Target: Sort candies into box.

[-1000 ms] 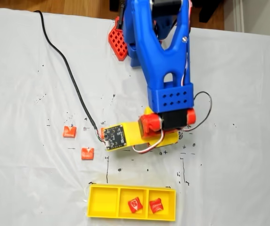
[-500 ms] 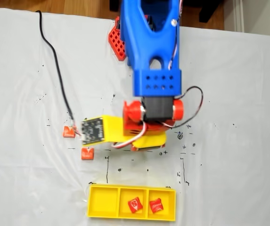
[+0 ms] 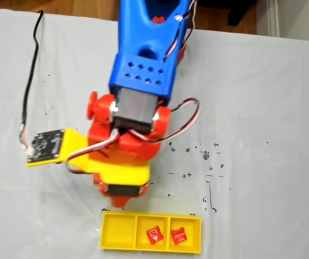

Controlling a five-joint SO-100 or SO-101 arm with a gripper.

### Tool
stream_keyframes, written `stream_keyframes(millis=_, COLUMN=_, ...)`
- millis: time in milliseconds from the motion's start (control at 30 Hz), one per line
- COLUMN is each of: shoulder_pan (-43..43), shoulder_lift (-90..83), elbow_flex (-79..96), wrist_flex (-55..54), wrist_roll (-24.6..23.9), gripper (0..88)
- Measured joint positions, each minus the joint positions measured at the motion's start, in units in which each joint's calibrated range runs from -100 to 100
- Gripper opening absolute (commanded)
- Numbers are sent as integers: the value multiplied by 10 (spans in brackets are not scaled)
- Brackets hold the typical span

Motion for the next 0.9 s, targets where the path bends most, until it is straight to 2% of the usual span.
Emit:
stream_keyframes(millis=333, shoulder_pan=5, shoulder_lift=79, elbow_flex=-26, wrist_flex=-35, wrist_roll=-1, gripper=2)
stream_keyframes(millis=900, shoulder_pan=-9, shoulder_lift=163, elbow_flex=-114, wrist_flex=-46, wrist_roll=-32, gripper=2)
